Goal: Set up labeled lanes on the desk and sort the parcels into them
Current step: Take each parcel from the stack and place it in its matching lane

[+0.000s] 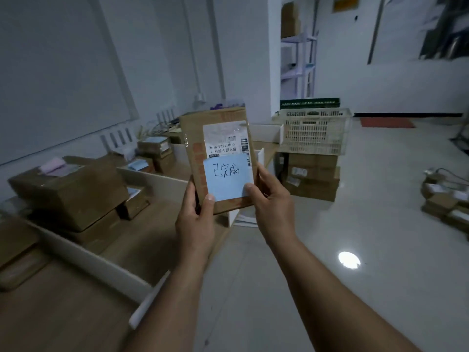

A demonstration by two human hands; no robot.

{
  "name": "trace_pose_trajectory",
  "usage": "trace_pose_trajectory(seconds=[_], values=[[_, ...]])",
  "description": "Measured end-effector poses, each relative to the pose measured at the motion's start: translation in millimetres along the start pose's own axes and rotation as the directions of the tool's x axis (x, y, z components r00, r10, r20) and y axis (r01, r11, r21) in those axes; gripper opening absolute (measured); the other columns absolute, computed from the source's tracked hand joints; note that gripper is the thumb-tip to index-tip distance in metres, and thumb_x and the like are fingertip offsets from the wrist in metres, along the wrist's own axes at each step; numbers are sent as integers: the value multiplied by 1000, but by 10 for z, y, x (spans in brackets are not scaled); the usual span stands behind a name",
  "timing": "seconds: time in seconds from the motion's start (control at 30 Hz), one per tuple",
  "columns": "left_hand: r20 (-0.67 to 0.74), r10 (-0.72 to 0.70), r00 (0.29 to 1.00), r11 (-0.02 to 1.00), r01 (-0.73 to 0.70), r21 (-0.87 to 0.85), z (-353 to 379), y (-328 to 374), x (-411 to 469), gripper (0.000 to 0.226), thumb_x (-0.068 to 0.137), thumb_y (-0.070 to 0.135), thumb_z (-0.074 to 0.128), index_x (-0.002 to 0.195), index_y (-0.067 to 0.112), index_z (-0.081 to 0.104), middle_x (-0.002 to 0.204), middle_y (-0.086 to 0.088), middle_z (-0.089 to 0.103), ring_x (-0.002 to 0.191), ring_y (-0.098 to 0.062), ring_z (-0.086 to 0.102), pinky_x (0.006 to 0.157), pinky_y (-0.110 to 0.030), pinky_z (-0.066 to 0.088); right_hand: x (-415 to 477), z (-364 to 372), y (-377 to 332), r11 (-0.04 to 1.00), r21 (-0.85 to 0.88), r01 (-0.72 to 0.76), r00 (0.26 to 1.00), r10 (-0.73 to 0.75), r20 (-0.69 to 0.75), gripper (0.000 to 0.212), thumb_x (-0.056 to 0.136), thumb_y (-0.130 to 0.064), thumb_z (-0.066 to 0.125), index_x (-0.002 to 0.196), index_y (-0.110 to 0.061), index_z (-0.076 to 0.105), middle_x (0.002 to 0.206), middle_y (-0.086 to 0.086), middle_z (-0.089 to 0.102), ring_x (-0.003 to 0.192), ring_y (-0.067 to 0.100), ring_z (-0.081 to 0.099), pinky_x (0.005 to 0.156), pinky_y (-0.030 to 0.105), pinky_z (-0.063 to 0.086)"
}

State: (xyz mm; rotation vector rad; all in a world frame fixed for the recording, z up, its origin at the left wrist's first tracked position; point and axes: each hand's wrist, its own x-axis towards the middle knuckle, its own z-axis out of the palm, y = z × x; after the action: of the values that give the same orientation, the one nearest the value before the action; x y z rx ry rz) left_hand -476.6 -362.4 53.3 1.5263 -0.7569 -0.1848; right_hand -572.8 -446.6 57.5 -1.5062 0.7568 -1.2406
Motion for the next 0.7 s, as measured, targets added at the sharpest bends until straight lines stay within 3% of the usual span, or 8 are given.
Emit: trace_pose_trajectory(seconds=[0.07,0.17,0.33,0.43,0.57,0.7], values=[[11,-13,1000,1000,13,-6,311,-76,314,44,96,27,50,138,36,42,118,11,64,108,-7,59,87,-24,47,384,-37,116,1000,-20,-3,1000,3,-15,50,84,-27,62,130,-44,52,120,-11,65,109,8,62,89,41,54],[11,-25,1000,1000,25,-13,722,-172,829,45,95,28,50,139,38,41,120,11,63,108,-9,59,92,-30,48,1007,-29,253,999,-53,-12,1000,11,-19,51,86,-22,62,121,-58,52,115,-13,67,105,7,63,87,40,56],[-9,-35,999,999,35,-26,1164,-342,1638,47,96,28,48,141,37,38,120,14,60,103,-1,56,77,-13,43,1925,149,512,998,-64,-21,1000,22,9,50,89,-18,63,134,-36,51,121,-9,65,109,6,61,91,39,55],[-18,-39,999,998,38,-46,1380,-481,2068,47,97,26,48,142,36,38,125,13,60,112,-5,56,85,-19,44,2400,287,746,997,-79,-9,1000,9,6,50,87,-25,63,134,-39,51,121,-9,65,110,8,61,90,42,54],[-68,-38,997,999,35,-41,1613,-644,2573,48,97,25,48,142,35,37,126,15,59,113,-3,54,80,-11,42,3004,512,979,998,-63,-13,998,17,67,51,85,-34,60,132,-47,46,118,-13,65,108,7,62,92,46,53],[-210,-41,977,999,40,-9,1746,-845,3071,48,97,24,48,142,33,37,129,15,57,117,-4,53,88,-15,41,3576,795,1234,1000,-26,5,973,1,231,50,93,-22,58,140,-33,46,121,-12,65,104,3,63,82,35,58]])
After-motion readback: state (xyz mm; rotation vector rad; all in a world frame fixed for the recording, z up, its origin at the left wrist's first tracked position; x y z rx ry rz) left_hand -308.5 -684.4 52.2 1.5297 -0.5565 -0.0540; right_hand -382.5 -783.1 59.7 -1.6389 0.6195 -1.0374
